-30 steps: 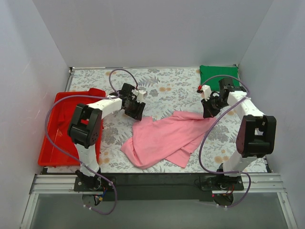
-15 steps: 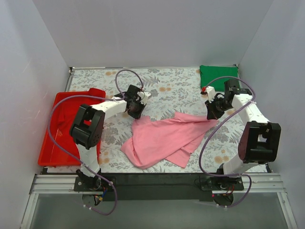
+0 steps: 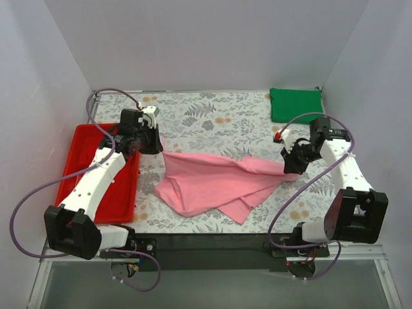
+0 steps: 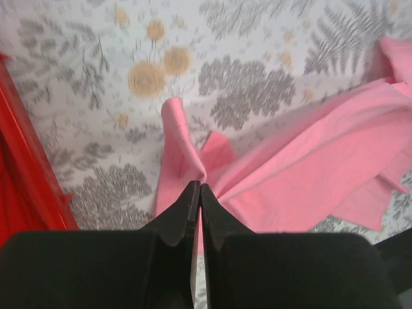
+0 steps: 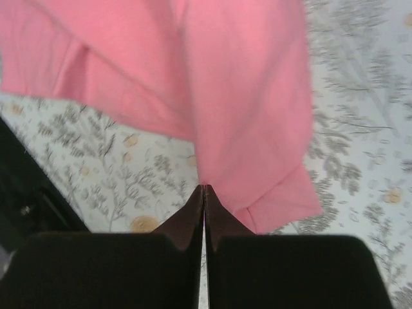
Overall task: Fold and stack the t-shirts
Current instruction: Flatten the tshirt out
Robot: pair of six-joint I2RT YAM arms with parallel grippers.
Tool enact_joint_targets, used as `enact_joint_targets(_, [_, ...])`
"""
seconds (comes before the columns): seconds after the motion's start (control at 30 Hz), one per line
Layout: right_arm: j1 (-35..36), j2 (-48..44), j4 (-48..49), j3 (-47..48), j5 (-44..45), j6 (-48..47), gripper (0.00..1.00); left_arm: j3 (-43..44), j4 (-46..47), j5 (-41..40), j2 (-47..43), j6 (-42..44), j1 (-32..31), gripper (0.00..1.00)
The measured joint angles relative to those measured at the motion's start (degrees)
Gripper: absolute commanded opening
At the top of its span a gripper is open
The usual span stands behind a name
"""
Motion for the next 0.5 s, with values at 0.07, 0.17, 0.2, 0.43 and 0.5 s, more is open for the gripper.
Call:
enact_joint_targets(0.07, [1.81,-0.07,-3.21,-2.56,0.02,-3.08,0.01,-2.73,-1.62,0.83,-0.79,-0.52,-0.02,0.0])
enact_joint_targets(0.17, [5.35,0.09,-8.24,-6.64,1.01,-7.63,0.13,-6.69,-5.7,2.8,2.1,-0.22,0.09,0.0])
enact_joint_targets(0.2, [6.75,0.07,-10.19,-8.07,1.53,-8.98,0.22,-6.95,-7.41,3.76,3.23,0.11,0.11,0.0])
enact_joint_targets(0.43, [3.76,0.79,-15.39,-4.92,1.46,-12.13,0.62,-4.63,-12.09,7.23,7.08,0.76,0.11,0.0])
enact_joint_targets(0.5, [1.27,3.67,-16.17,0.28,-1.18,-9.9,0.61,-4.37,-12.13,7.67,8.24,0.72,0.11,0.0])
